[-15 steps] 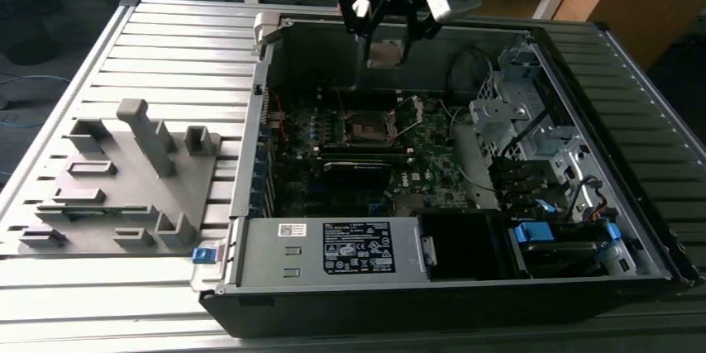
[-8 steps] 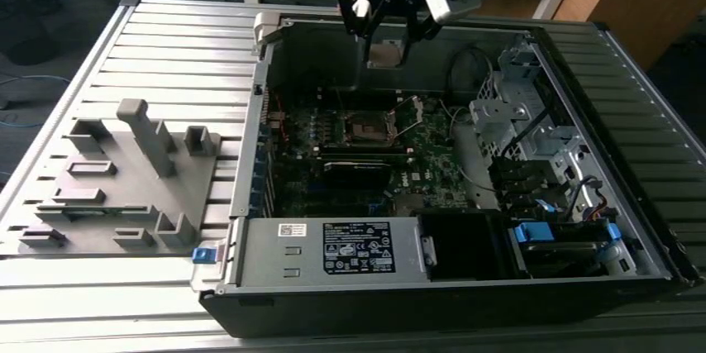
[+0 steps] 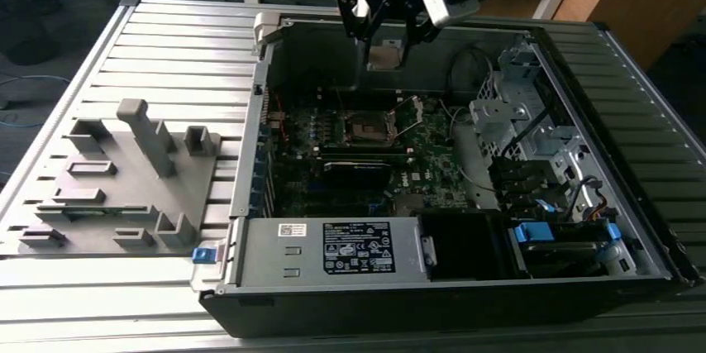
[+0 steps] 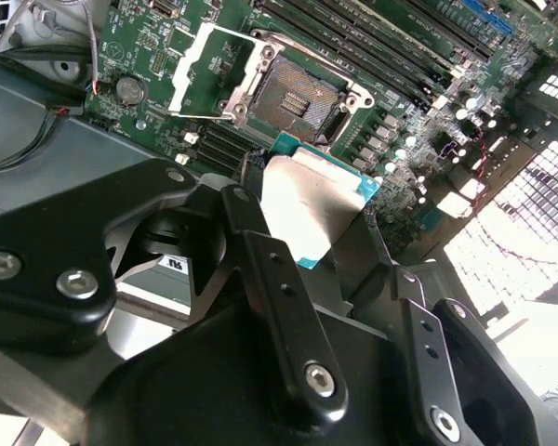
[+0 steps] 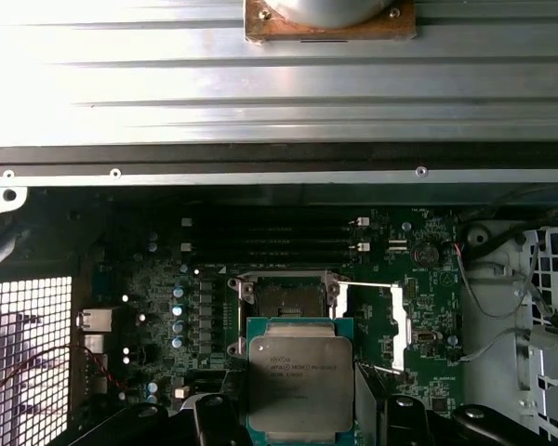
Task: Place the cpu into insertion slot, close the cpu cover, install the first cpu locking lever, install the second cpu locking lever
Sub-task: 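Place the cpu into insertion slot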
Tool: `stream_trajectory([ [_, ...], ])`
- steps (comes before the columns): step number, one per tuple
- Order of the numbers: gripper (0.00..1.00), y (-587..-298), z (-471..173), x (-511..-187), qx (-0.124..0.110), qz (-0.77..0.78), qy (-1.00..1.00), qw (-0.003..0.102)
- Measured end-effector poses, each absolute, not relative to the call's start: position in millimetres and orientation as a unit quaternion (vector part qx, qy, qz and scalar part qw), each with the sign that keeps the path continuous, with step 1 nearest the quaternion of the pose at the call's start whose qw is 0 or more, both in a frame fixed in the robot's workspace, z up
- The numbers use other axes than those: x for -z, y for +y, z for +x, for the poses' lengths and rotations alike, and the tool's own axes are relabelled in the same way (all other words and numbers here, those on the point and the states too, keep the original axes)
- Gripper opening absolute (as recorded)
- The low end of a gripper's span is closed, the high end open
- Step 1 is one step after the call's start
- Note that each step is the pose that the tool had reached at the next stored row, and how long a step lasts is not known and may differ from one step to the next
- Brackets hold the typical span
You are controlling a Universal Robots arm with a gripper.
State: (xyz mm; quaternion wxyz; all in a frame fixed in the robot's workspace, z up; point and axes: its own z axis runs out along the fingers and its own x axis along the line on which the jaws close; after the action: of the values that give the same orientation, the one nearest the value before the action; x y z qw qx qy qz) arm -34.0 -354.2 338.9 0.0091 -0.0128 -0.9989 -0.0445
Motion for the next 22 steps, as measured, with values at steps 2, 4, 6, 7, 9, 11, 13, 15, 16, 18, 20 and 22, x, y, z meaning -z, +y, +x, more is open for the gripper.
stream_trajectory([
  [2,0.54,-354.2,-34.0,-338.7,0.044,-0.013,-0.999,0.009],
  [4,0.54,-354.1,-34.0,-338.2,0.045,-0.013,-0.999,0.009],
  [6,0.54,-354.2,-34.0,-337.6,0.044,-0.013,-0.999,0.009],
  [7,0.54,-354.2,-34.0,-337.4,0.044,-0.013,-0.999,0.009],
  [9,0.54,-354.2,-34.0,-337.1,0.044,-0.013,-0.999,0.009],
  [11,0.54,-354.2,-34.0,-337.1,0.044,-0.013,-0.999,0.009],
  [13,0.54,-354.1,-34.0,-336.7,0.045,-0.013,-0.999,0.009],
  [15,0.54,-354.2,-34.0,-336.1,0.045,-0.013,-0.999,0.009],
  [16,0.54,-354.2,-34.0,-335.7,0.045,-0.013,-0.999,0.009],
  [18,0.54,-354.2,-34.0,-335.2,0.044,-0.013,-0.999,0.009],
  [20,0.54,-354.2,-34.0,-335.2,0.044,-0.013,-0.999,0.009],
  [22,0.54,-354.2,-34.0,-334.1,0.044,-0.013,-0.999,0.009],
])
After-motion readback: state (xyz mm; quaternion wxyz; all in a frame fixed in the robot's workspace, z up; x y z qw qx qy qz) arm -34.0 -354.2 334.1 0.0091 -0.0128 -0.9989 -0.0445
